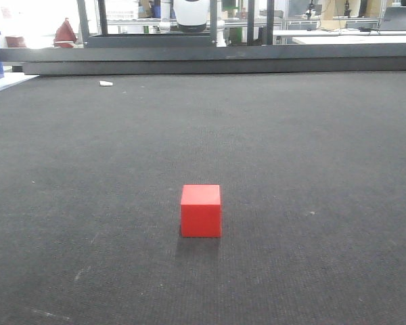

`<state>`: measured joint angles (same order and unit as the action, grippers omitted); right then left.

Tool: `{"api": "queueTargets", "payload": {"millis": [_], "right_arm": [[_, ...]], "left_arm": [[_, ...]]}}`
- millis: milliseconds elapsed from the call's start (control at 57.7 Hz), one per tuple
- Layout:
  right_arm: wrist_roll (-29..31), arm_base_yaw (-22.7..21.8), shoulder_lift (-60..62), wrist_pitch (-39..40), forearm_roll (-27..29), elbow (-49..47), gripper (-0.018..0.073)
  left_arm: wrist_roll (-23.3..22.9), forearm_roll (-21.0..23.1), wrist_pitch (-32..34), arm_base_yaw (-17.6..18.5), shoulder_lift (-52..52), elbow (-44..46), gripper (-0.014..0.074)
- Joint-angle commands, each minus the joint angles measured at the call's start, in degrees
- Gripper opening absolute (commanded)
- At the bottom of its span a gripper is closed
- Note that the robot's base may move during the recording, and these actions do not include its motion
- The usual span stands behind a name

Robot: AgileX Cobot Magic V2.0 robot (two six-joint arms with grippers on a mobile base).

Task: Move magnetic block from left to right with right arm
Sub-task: 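Lower the right gripper toward the red cube on the table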

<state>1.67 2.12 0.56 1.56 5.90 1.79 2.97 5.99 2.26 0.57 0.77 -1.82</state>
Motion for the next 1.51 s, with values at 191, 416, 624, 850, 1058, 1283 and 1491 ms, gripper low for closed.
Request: {"api": "queueTargets", "payload": {"millis": [191,416,624,850,1058,1283,1491], "right_arm": [[0.41,-0.36,1.27,4.8,-0.39,-0.03,0.003],[0.34,-0.36,1.27,-1.56,3.48,-0.54,0.003],[0.4,-0.36,0.25,-11.78,3.38,-7.48,0.003],[0.4,-0.36,-8.22,-21.66,0.49,-14.75,0.003],[-3.64,1.72,-16.84,-21.93,-4.96,-18.63,0.003],[-20.21,6.23,-27.02,-22.08,-10.96,-21.8,0.003],[-23.32,10.02,-39.14,-25.2,-12.97,-25.38,0.0039]], "left_arm": [[0.01,0.27,4.95,0.43,0.62,-0.44,-0.0126],[0.01,0.27,4.95,0.43,0.62,-0.44,-0.0126],[0.01,0.27,4.95,0.43,0.62,-0.44,-0.0126],[0.01,0.27,4.95,0.43,0.62,-0.44,-0.0126],[0.01,0.27,4.95,0.43,0.62,-0.44,-0.0126],[0.01,0.27,4.95,0.43,0.62,-0.44,-0.0126],[0.01,0.27,4.95,0.43,0.62,-0.44,-0.0126]]}}
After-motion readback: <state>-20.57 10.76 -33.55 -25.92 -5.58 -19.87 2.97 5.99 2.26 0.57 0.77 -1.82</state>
